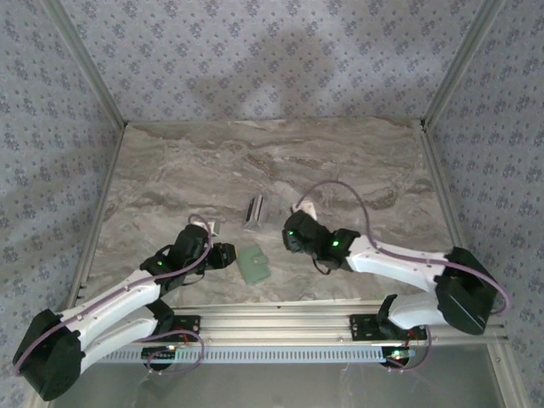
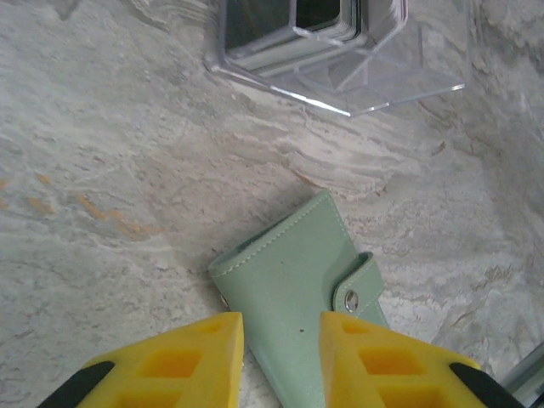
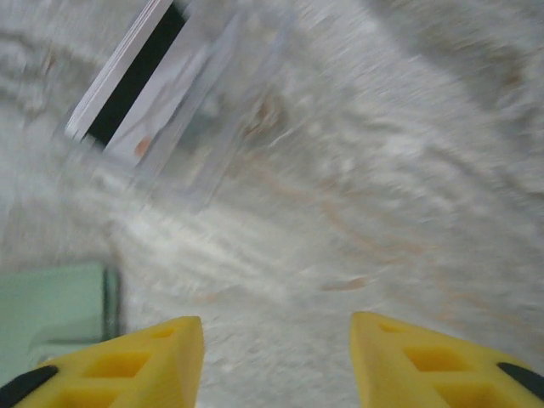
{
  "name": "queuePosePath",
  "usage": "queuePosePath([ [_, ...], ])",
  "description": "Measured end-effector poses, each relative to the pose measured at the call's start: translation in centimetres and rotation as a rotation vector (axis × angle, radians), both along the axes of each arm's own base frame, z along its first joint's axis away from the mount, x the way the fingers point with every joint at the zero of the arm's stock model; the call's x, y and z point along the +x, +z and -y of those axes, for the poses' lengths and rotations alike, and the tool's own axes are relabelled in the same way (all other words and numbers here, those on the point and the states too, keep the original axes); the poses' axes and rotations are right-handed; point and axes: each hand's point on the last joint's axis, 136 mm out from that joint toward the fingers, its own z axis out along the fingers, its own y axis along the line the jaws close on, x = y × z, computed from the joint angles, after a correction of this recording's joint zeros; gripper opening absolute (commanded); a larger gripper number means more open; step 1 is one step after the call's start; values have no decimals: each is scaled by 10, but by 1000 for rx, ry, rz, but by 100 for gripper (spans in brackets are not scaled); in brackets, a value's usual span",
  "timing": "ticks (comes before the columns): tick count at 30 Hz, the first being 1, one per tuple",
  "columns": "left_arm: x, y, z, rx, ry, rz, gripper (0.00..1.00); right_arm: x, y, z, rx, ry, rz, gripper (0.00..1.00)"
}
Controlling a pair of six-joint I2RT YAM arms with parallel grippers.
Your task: Put the credit cards into the card holder
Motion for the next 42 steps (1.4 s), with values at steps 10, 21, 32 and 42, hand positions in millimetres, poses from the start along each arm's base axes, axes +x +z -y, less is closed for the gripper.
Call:
queuePosePath([
  [10, -3, -31, 13, 45, -40, -67, 24, -37, -18, -77, -5, 238, -54, 40],
  [21, 0, -52, 17, 98, -39, -83, 22, -42, -35, -99, -34, 293, -92, 43],
  [32, 0, -53, 14, 112, -25, -57, 21, -46, -67, -112, -109, 310, -127, 51],
  [42, -2, -50, 4, 130, 1, -37, 20, -46, -74, -115, -151, 271, -64, 42],
])
